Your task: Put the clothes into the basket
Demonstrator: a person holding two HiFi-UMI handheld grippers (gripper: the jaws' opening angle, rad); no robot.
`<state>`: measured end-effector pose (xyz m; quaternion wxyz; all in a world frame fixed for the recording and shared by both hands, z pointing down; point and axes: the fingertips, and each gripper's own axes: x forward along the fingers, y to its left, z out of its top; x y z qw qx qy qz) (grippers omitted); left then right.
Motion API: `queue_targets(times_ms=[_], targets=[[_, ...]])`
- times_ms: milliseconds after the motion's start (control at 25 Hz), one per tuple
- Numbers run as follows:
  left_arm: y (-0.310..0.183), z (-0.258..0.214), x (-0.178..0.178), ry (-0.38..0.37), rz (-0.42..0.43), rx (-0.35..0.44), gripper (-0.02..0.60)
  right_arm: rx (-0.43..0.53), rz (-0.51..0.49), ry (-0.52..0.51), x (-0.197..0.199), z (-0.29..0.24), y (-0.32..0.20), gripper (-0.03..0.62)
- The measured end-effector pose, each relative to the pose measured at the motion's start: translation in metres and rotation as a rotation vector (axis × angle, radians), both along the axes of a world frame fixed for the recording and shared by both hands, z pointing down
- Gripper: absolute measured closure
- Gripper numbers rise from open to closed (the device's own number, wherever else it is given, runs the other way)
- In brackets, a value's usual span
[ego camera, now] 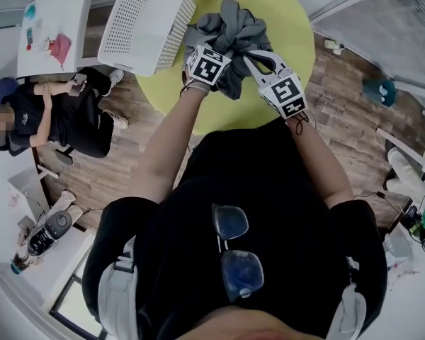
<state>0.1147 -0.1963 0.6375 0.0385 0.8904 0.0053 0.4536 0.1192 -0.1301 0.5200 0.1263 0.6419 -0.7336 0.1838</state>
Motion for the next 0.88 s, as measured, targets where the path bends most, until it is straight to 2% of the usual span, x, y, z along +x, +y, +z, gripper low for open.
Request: queue_targets(times_ms=[240, 880], targets=[[-0.006, -0.043, 0.003, 0.068, -0.016, 0.029, 0.344, 0.038, -0.008, 0.037, 0.001, -0.022, -0.007, 0.563], [-0.036, -0.145, 0.002, 0.192, -0.053, 0.070, 0.344, 0.159, 0.028, 0.106, 0.004, -0.092, -0.042, 0.563]])
